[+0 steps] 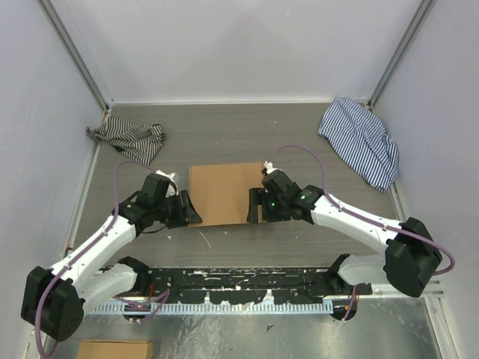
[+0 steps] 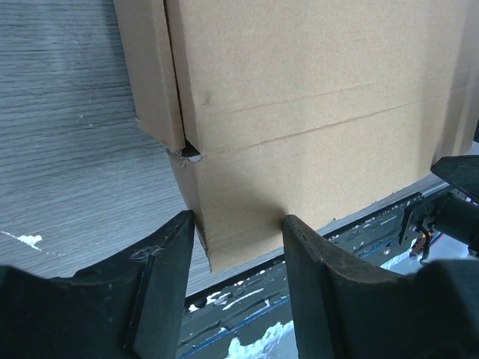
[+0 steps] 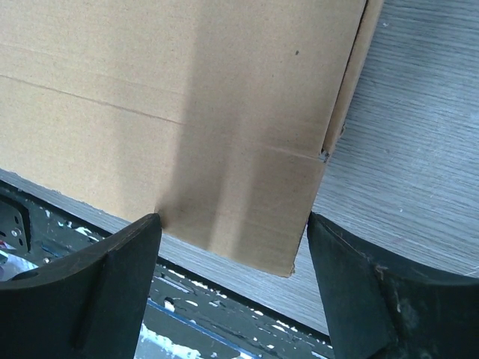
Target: Fold the paper box
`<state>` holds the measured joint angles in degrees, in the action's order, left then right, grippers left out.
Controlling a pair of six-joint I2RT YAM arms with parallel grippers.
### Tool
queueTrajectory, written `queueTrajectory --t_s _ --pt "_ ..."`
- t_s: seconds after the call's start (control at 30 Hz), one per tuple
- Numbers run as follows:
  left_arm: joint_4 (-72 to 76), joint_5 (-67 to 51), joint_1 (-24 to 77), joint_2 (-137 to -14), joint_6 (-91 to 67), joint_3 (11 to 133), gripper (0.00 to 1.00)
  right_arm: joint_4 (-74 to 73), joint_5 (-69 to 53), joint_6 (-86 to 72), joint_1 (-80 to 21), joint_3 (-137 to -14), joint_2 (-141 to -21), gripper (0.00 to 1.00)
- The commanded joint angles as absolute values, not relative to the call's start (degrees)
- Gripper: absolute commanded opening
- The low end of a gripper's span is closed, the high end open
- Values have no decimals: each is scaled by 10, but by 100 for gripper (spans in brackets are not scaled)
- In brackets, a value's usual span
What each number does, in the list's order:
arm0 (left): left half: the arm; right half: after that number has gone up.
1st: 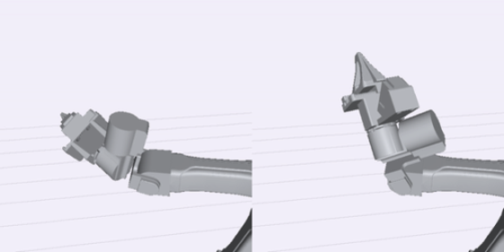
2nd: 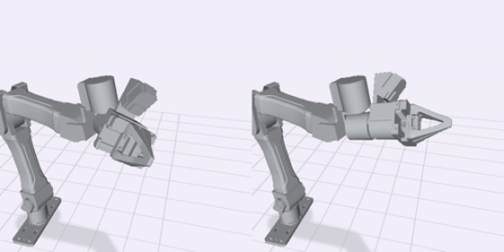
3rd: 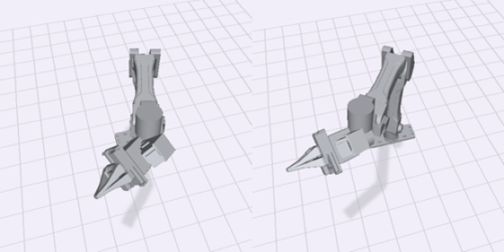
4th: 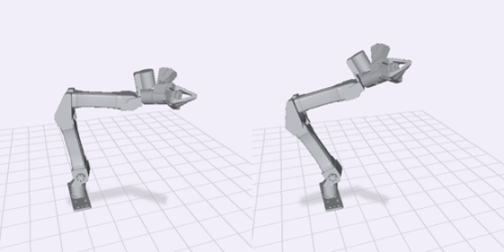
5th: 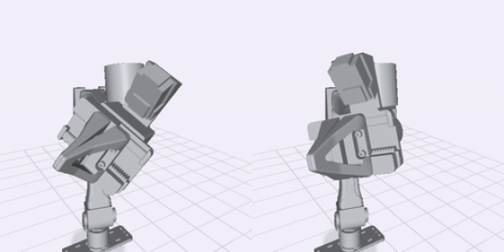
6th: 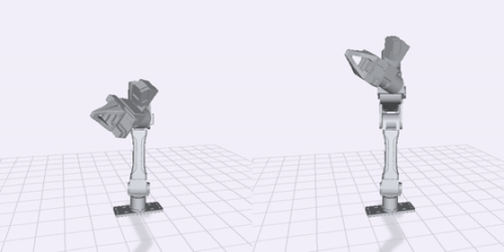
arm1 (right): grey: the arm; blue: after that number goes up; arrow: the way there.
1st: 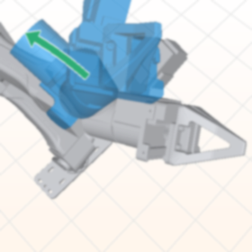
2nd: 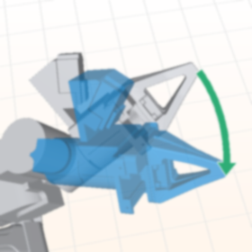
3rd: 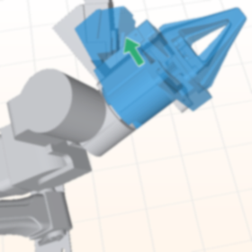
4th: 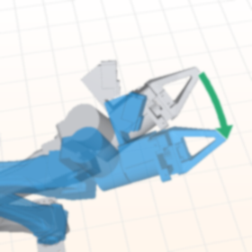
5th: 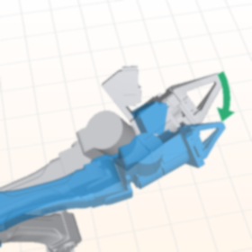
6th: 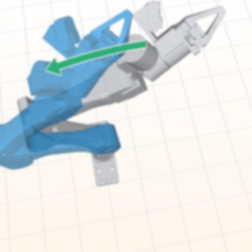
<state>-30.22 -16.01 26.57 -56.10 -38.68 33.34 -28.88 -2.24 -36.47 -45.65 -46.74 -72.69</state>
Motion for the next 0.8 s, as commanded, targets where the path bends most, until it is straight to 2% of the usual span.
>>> queueTrajectory --t_s 0.0,0.47,0.6,0.77 --pt "-308 -167 266 -556 -385 351 57 -271 -32 -367 -460 -484 -716 83" --pt "-238 -175 266 -594 -389 309 53 -231 -26 -365 -460 -454 -741 79" --pt "-254 -177 266 -597 -385 319 51 -224 -32 -365 -462 -451 -744 79" --pt "-303 -158 267 -579 -375 342 55 -231 -31 -367 -462 -455 -737 79"
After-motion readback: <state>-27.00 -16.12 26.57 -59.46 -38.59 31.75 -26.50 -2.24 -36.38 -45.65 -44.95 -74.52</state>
